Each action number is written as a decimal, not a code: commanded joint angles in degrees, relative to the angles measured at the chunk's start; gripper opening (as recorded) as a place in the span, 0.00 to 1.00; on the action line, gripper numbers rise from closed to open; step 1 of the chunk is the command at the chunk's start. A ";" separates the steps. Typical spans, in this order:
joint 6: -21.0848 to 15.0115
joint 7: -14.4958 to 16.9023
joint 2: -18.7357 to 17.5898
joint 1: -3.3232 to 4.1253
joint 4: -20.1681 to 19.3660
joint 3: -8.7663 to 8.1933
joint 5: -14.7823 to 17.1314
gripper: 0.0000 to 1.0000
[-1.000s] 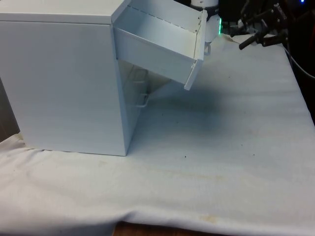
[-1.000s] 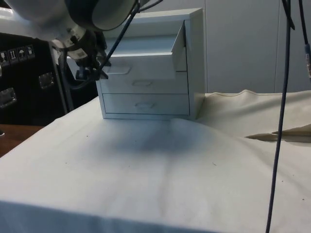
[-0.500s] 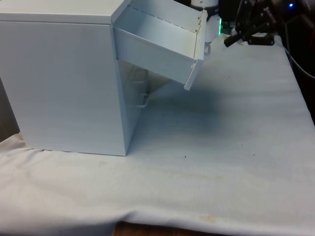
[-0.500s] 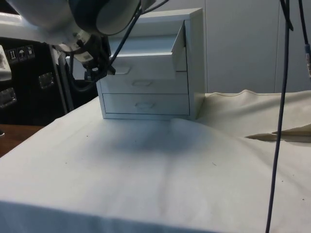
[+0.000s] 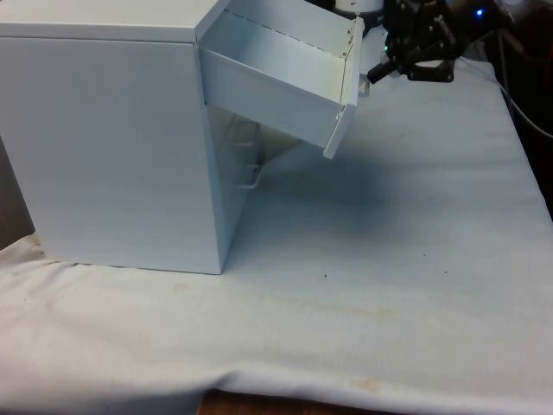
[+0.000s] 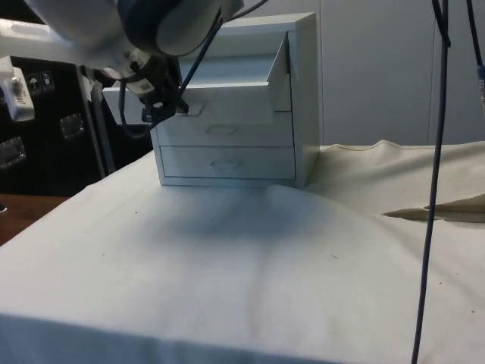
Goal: Open the drawer, then close it.
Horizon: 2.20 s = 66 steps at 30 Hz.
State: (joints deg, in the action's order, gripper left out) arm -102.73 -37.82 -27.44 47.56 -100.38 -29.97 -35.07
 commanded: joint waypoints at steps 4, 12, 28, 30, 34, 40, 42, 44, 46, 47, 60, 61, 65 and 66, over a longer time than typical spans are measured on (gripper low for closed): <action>-0.97 0.40 0.69 -0.23 -0.92 -0.69 -0.40 0.00; -0.80 0.97 0.97 -0.23 -1.20 -1.66 -0.63 0.00; -2.52 2.41 2.18 0.17 -3.27 -1.49 -3.09 0.00; -2.81 2.46 2.52 0.23 -3.72 -1.55 -3.50 0.00; -3.15 2.69 3.15 0.11 -4.41 -1.66 -4.24 0.00; -3.09 3.38 3.95 -0.29 -4.81 -2.06 -5.04 0.00; -2.23 2.92 3.38 0.11 -4.01 -1.60 -3.90 0.00; -2.98 3.72 4.24 -0.29 -4.76 -2.35 -5.27 0.00; -2.86 3.84 4.35 -0.29 -4.76 -2.52 -5.44 0.00; -2.64 4.01 4.58 -0.34 -4.70 -2.69 -5.73 0.00; -1.72 5.33 5.44 -0.06 -4.35 -4.64 -7.16 0.00; -1.72 5.33 5.44 -0.06 -4.35 -4.64 -7.16 0.00; -1.78 6.02 5.67 -0.17 -4.30 -5.61 -7.45 0.00; -1.32 5.56 5.21 0.00 -4.01 -5.39 -6.70 0.00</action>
State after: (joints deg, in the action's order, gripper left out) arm -103.99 -32.14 -22.17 47.56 -104.39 -35.58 -41.77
